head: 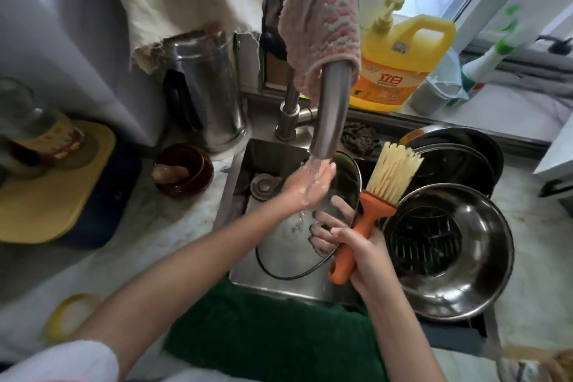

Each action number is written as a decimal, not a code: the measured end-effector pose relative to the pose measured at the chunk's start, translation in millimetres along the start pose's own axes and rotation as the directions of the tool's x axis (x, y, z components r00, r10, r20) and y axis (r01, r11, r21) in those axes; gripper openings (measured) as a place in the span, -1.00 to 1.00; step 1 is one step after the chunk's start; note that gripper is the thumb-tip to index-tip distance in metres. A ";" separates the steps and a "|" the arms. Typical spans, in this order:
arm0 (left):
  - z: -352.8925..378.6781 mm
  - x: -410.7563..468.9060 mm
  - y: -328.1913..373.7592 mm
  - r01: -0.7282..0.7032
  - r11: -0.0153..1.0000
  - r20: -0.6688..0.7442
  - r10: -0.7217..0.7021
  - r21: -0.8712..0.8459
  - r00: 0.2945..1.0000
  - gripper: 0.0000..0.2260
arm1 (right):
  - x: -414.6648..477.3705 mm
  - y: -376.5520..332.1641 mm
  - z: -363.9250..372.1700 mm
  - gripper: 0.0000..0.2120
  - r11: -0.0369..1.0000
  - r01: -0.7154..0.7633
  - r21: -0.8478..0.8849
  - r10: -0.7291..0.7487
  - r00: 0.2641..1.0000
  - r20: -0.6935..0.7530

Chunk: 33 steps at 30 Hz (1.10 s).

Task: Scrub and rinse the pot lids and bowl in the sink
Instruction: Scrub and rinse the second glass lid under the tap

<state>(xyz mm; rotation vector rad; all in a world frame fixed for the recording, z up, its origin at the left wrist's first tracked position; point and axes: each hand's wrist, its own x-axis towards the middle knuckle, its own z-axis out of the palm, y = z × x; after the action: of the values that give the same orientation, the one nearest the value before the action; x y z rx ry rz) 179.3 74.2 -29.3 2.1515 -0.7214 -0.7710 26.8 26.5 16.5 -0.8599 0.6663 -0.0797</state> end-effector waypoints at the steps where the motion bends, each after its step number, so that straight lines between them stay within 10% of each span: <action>1: 13.6 -13.8 4.5 -0.012 1.000 -0.100 0.011 -0.004 0.995 -0.46 | 3.1 3.2 3.3 -0.53 0.999 0.027 -0.038 -0.027 1.000 0.000; 5: 40.6 -54.1 -12.3 -0.222 0.971 -0.266 0.192 -0.088 0.945 -0.52 | 3.1 15.0 10.0 -0.59 0.985 0.046 -0.164 -0.049 0.999 -0.019; 9: 15.8 -17.0 -37.9 -0.044 0.930 -0.269 -0.060 -0.365 0.961 -0.55 | 2.3 29.6 16.7 -0.53 0.984 0.012 -0.179 -0.010 1.000 0.013; 12: 11.1 -19.1 -29.7 0.021 0.980 -0.233 -0.068 -0.200 0.970 -0.60 | 6.4 36.5 23.1 -0.61 0.977 -0.004 -0.214 0.003 1.000 -0.004; 17: 32.8 -111.5 -52.1 -0.316 0.941 -0.128 0.301 -0.117 0.945 -0.55 | 9.8 30.9 22.5 -0.59 0.987 0.013 -0.163 -0.016 1.000 -0.018; 25: 3.4 -41.4 -38.2 -0.084 0.990 -0.195 0.061 -0.109 0.979 -0.53 | 3.8 39.6 36.1 -0.62 0.994 -0.057 -0.092 0.057 0.998 -0.002; 33: 23.3 -135.0 -63.5 -0.379 0.888 -0.036 0.402 0.260 0.915 -0.57 | 4.5 34.5 25.8 -0.61 0.987 -0.048 0.152 0.063 0.994 -0.094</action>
<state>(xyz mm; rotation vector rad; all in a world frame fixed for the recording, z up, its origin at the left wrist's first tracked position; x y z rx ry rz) 89.3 193.4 -51.5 2.1375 -1.2119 -0.3816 38.4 65.3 1.2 -0.6954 0.7667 -0.1211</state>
